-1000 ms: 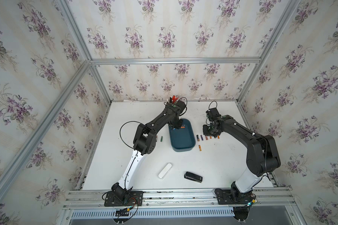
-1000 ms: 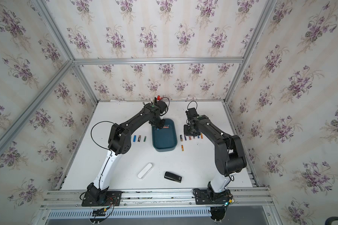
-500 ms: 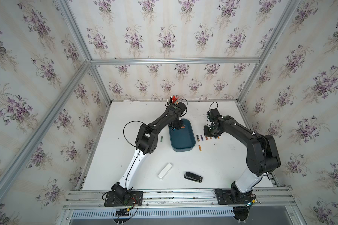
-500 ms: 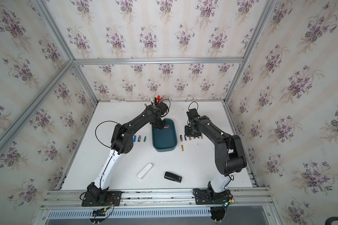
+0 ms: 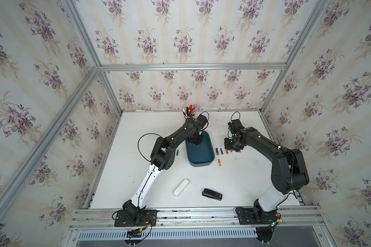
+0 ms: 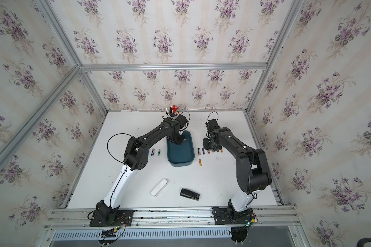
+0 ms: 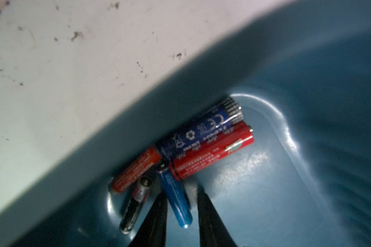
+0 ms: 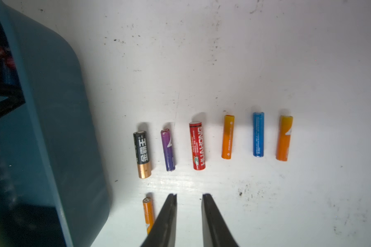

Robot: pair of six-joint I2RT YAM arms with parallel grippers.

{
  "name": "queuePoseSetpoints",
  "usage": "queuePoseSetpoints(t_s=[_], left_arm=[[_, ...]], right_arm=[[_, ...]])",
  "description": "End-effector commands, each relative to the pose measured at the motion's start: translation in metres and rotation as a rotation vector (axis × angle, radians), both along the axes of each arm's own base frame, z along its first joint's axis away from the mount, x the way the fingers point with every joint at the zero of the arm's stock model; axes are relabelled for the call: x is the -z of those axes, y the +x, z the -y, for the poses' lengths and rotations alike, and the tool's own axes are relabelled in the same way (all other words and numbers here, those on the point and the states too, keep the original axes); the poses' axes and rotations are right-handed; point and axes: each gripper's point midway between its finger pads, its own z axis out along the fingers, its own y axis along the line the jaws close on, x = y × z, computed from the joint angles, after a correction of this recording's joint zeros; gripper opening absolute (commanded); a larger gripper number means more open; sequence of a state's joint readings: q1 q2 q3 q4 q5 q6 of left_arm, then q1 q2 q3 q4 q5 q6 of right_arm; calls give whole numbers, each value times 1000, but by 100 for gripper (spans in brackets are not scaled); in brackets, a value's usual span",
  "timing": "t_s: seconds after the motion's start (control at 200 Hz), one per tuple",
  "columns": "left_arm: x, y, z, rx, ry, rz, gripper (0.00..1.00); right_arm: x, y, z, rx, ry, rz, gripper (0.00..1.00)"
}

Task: Take the batteries out of the storage box
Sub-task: Pick up the battery from the storage box, then place the battery at the center of the board.

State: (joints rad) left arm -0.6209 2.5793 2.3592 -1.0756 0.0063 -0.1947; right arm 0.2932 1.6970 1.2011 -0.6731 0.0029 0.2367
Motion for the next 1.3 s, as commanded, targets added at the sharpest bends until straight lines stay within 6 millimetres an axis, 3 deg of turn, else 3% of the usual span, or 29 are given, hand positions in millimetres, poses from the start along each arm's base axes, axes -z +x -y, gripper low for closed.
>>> queuePoseSetpoints(t_s=[0.0, 0.17, 0.255, 0.495, 0.714, 0.874, 1.039, 1.294], left_arm=[[11, -5, -7, -24, 33, -33, 27], [14, -9, -4, -33, 12, -60, 14], [7, -11, -2, -36, -5, -64, 12], [-35, -15, -3, -54, -75, -54, 11], [-82, -24, -29, -117, -96, -15, 11], [-103, -47, -58, -172, -78, -5, 12], [-102, -79, -88, -247, -49, -28, 12], [-72, -131, -115, -359, -31, -103, 13]], right_arm=[[-5, 0, 1, 0, 2, 12, 26], [-6, 0, 1, 1, 6, 15, 26], [-6, 1, 1, 1, 10, 14, 26], [-14, 7, -6, -6, 32, 32, 25], [-19, 14, -14, -24, 42, 42, 25], [-19, 16, -18, -35, 52, 46, 25], [-17, 14, -18, -50, 48, 41, 25], [-18, 8, -15, -53, 42, 43, 25]])
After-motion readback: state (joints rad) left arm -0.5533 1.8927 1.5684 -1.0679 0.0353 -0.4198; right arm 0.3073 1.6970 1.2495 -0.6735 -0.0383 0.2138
